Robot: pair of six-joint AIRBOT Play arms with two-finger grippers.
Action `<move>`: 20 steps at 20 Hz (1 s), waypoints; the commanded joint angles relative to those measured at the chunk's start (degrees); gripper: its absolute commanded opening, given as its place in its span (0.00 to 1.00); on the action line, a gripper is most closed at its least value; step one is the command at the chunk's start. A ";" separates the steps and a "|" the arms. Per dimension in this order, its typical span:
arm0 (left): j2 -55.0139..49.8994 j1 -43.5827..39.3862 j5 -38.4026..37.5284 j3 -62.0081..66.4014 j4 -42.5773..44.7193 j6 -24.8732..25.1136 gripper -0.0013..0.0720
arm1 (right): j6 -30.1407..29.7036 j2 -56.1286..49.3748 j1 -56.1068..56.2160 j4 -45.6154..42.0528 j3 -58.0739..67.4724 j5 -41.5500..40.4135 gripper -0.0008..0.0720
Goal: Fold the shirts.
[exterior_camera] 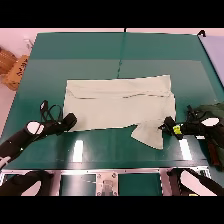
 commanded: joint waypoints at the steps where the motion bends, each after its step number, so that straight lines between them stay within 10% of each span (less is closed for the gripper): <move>1: 0.15 -0.04 -4.00 -0.02 0.90 1.16 0.05 | -0.90 0.09 0.09 -0.90 0.04 3.87 0.04; 3: 0.15 -0.04 -6.99 -0.02 1.46 1.07 0.07 | -0.90 0.09 0.09 -0.90 0.04 3.85 0.06; 5: 0.15 -0.04 -6.34 -0.04 1.49 1.09 0.90 | -0.92 0.09 0.09 -0.90 0.04 3.80 0.10; 6: 0.15 -0.04 -4.46 -0.02 1.44 1.07 0.97 | -0.92 0.09 0.09 -0.87 0.04 3.80 0.10; 16: 0.15 -0.04 -0.68 -0.02 -1.20 1.03 0.97 | -0.92 0.07 0.09 -0.87 0.04 3.82 0.09; 20: 0.33 -0.04 -10.19 1.73 -0.61 0.42 0.97 | -0.92 0.07 0.09 -0.90 0.04 3.82 0.09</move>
